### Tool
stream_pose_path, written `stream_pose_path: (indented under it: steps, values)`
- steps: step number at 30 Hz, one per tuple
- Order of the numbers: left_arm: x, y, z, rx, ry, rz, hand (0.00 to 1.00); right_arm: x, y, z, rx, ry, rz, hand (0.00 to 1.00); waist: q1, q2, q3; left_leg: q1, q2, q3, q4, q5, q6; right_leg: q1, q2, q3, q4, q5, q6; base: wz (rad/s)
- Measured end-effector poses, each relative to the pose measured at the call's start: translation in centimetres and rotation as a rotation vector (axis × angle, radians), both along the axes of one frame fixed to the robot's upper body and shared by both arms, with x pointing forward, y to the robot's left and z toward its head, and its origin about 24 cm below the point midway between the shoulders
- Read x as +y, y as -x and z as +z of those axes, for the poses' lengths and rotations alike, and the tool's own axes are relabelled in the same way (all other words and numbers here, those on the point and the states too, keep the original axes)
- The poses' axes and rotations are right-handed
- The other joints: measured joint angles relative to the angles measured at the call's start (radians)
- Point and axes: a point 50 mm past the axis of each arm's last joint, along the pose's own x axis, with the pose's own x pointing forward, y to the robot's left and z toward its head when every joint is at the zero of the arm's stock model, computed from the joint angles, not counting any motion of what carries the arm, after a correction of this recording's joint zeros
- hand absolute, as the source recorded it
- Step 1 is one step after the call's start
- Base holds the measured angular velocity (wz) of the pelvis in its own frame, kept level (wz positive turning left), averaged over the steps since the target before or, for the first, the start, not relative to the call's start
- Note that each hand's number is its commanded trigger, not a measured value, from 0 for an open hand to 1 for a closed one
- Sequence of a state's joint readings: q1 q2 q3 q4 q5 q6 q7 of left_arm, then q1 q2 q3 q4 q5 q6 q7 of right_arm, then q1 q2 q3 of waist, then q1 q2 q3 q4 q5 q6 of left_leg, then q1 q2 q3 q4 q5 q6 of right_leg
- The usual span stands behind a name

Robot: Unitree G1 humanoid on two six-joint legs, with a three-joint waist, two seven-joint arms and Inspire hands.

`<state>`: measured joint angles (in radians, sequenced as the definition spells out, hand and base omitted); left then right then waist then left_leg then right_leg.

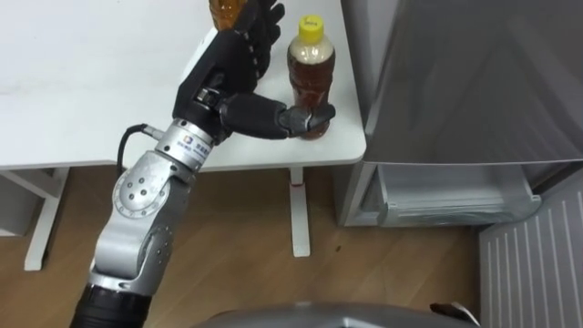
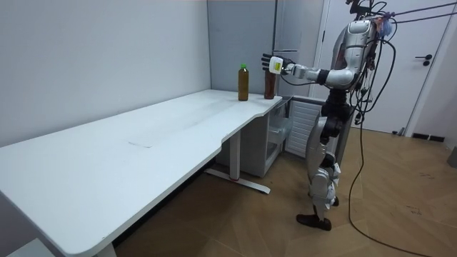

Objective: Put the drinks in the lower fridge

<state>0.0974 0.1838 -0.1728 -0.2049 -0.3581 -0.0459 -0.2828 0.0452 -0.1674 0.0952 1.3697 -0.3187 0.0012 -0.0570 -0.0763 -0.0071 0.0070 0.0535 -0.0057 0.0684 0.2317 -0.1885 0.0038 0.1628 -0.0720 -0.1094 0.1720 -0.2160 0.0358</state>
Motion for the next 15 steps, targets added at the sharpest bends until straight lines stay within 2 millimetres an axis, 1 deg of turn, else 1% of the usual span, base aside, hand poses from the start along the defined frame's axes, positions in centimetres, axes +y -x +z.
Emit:
stream_pose_path:
  steps: [4,8,15]
  values:
    - [0.13,0.2,-0.29,0.014,0.0,0.015,0.0,-0.01,0.25,-0.01,0.001,0.005,0.0,0.0,0.0,0.004,0.0012,0.001,0.002,0.002,-0.001,0.0,0.0,0.0,0.001,0.0,0.001,0.001,-0.001,0.0]
    - [0.16,0.2,-0.33,0.016,-0.002,0.02,0.0,0.0,0.2,0.0,-0.002,0.004,0.001,0.0,-0.001,0.004,0.0016,0.001,0.006,0.012,0.0,0.0,-0.001,-0.002,0.003,0.003,-0.001,0.001,-0.002,-0.04]
    - [0.2,0.18,-0.54,0.025,-0.005,0.022,0.0,0.0,0.19,0.0,-0.002,0.004,0.001,0.0,-0.002,0.003,0.002,0.001,0.006,0.015,0.0,0.0,-0.001,-0.003,0.003,0.008,-0.003,0.001,-0.002,0.0]
